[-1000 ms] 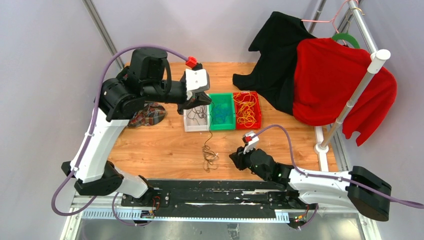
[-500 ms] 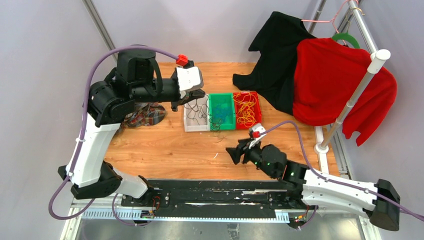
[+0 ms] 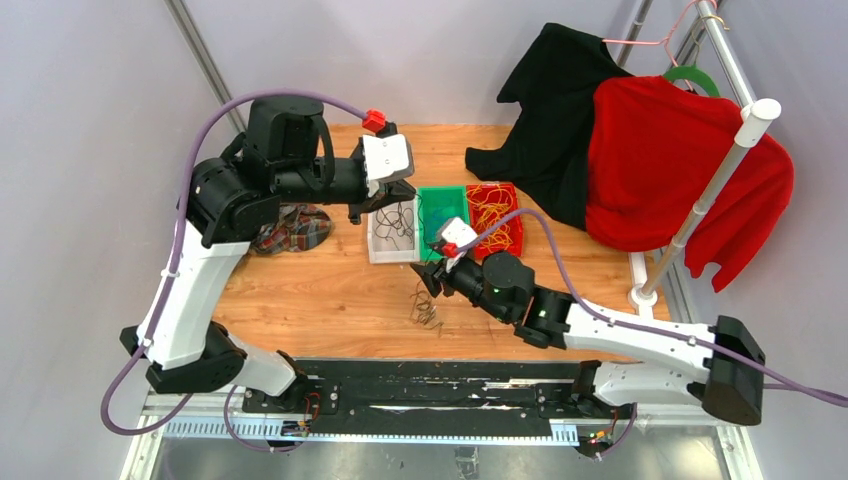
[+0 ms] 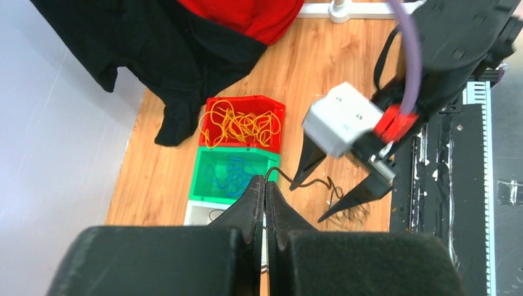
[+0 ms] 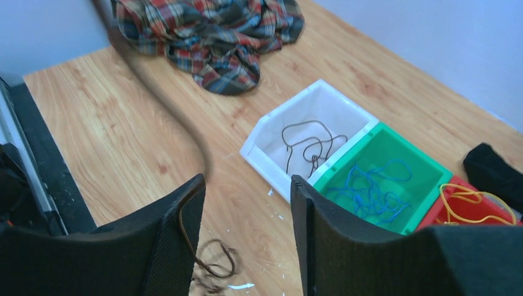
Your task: Untangle the cables
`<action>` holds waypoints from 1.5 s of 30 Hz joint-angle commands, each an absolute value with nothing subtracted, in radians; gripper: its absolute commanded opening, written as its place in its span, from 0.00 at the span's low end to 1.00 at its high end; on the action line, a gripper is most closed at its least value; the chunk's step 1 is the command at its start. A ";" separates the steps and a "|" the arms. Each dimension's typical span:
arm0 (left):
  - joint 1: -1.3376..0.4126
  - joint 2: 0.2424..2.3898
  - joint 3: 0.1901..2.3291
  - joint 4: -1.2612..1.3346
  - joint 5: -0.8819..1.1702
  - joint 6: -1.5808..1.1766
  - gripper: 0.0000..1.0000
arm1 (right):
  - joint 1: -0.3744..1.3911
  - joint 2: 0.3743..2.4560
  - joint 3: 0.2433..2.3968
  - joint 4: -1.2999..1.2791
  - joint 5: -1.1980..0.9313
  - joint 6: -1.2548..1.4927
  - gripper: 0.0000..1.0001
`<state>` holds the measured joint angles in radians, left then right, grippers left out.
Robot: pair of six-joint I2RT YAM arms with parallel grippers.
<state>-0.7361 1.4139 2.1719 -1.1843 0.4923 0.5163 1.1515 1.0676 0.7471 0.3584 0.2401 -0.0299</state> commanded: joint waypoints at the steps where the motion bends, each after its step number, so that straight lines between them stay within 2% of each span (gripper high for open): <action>1: -0.735 1.396 2.214 -1.177 0.544 0.494 0.00 | 1.164 1.149 0.774 0.453 0.276 -0.119 0.49; 5: -0.735 1.382 2.234 -1.178 0.549 0.495 0.00 | 1.164 1.228 0.764 0.503 0.217 -0.069 0.37; 8: -0.734 1.381 2.265 -1.178 0.550 0.484 0.00 | 1.164 1.301 0.752 0.570 0.171 -0.024 0.35; 10: -0.735 1.379 2.287 -1.177 0.558 0.479 0.00 | 1.165 1.384 0.755 0.658 0.161 0.002 0.33; 13: -0.734 1.385 2.338 -1.177 0.547 0.470 0.00 | 1.164 1.533 0.839 0.690 0.154 0.019 0.23; 17: -0.733 1.399 2.429 -1.172 0.484 0.481 0.00 | 1.163 1.644 0.845 0.713 0.158 0.053 0.14; 21: -0.734 1.371 2.438 -1.055 0.321 0.503 0.00 | 1.161 1.677 0.764 0.739 0.171 0.096 0.11; 25: -0.735 1.313 2.358 -0.804 0.148 0.537 0.00 | 1.163 1.674 0.666 0.755 0.187 0.137 0.11; 29: -0.733 1.338 2.411 -0.653 -0.028 0.588 0.00 | 1.164 1.639 0.572 0.766 0.199 0.175 0.17; 35: -0.734 1.382 2.456 -0.519 -0.162 0.746 0.00 | 1.173 1.550 0.446 0.744 0.224 0.230 0.28; 41: -0.733 1.353 2.338 -0.213 -0.319 0.833 0.00 | 1.185 1.505 0.344 0.751 0.245 0.280 0.30; 45: -0.733 1.408 2.420 -0.067 -0.369 0.900 0.00 | 1.197 1.486 0.287 0.773 0.259 0.296 0.34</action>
<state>-0.7361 1.3823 2.3478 -0.3546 -0.2604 0.8043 1.1740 1.5024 0.3389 0.7677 0.2207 0.2581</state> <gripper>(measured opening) 0.011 0.322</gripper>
